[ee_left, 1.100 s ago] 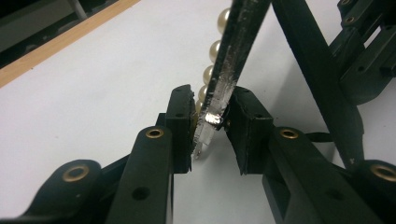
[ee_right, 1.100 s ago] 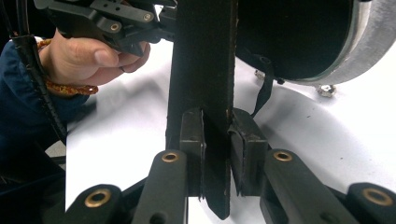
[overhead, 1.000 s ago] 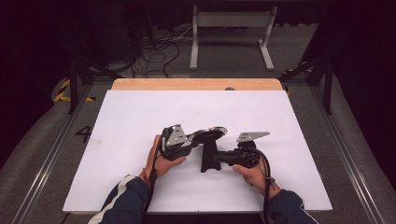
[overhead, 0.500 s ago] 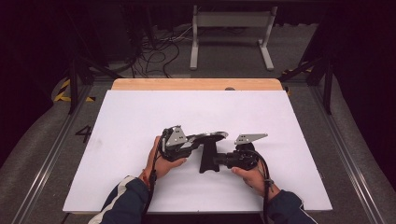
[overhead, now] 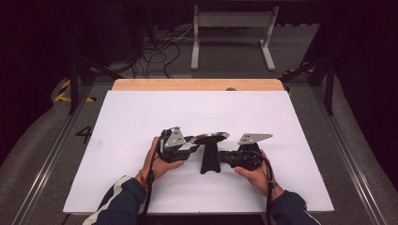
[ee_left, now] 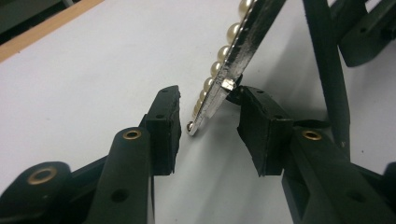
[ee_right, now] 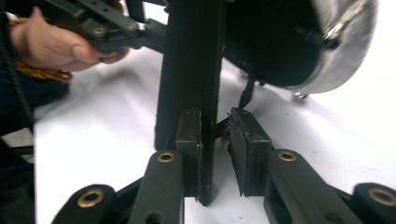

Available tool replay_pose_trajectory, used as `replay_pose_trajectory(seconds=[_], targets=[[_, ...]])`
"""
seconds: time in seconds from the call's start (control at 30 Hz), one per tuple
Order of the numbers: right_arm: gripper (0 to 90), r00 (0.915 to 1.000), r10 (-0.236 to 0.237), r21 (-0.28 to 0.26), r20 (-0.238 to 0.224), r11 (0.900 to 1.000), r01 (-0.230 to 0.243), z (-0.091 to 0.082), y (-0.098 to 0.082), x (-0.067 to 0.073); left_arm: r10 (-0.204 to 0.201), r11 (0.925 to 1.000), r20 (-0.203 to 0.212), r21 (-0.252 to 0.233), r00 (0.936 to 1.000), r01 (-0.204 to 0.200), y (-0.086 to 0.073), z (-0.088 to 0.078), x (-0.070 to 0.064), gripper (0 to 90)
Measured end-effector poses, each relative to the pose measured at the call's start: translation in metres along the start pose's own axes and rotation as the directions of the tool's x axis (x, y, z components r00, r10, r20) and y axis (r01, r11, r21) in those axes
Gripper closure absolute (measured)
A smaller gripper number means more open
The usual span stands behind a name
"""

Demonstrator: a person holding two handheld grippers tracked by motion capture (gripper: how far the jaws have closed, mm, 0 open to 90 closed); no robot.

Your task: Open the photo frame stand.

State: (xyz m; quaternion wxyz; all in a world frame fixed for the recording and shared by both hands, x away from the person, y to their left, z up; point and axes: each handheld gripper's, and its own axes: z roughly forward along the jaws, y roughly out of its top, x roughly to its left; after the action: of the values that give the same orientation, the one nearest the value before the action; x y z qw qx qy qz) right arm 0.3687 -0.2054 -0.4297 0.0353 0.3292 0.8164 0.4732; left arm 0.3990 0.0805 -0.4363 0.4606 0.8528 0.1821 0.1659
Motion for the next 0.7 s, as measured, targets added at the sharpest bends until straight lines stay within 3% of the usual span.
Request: replay_pose_trajectory(seconds=[0.17,0.23,0.4,0.47,0.63,0.7], targets=[[73.0,0.9943,-0.060,0.009,0.088,0.998,0.060,-0.005,0.005,0.009,0.019,0.9998,0.017,0.000,0.9997,-0.019,-0.001,-0.011,0.000,56.6],[72.8,0.9919,-0.076,0.007,0.102,0.997,0.075,-0.006,0.005,0.011,0.019,0.9998,0.019,0.001,0.9996,-0.019,-0.002,-0.013,0.000,55.9],[74.0,0.9779,-0.121,-0.012,0.171,0.992,0.125,-0.017,0.008,0.022,0.011,0.9999,0.025,0.006,0.9996,-0.012,-0.005,-0.018,0.003,52.9],[77.3,0.9773,-0.118,-0.041,0.176,0.991,0.127,-0.022,0.008,0.026,0.008,0.9998,0.018,0.016,0.9998,-0.008,-0.005,-0.016,0.003,49.0],[84.4,0.9722,-0.134,-0.060,0.192,0.987,0.148,-0.025,0.007,0.031,0.015,0.9997,0.017,0.021,0.9997,-0.015,-0.005,-0.009,0.003,49.7],[85.9,0.9711,-0.142,-0.066,0.192,0.985,0.157,-0.023,0.007,0.034,0.010,0.9998,0.040,0.016,0.9992,-0.011,-0.005,-0.005,0.004,51.8]])
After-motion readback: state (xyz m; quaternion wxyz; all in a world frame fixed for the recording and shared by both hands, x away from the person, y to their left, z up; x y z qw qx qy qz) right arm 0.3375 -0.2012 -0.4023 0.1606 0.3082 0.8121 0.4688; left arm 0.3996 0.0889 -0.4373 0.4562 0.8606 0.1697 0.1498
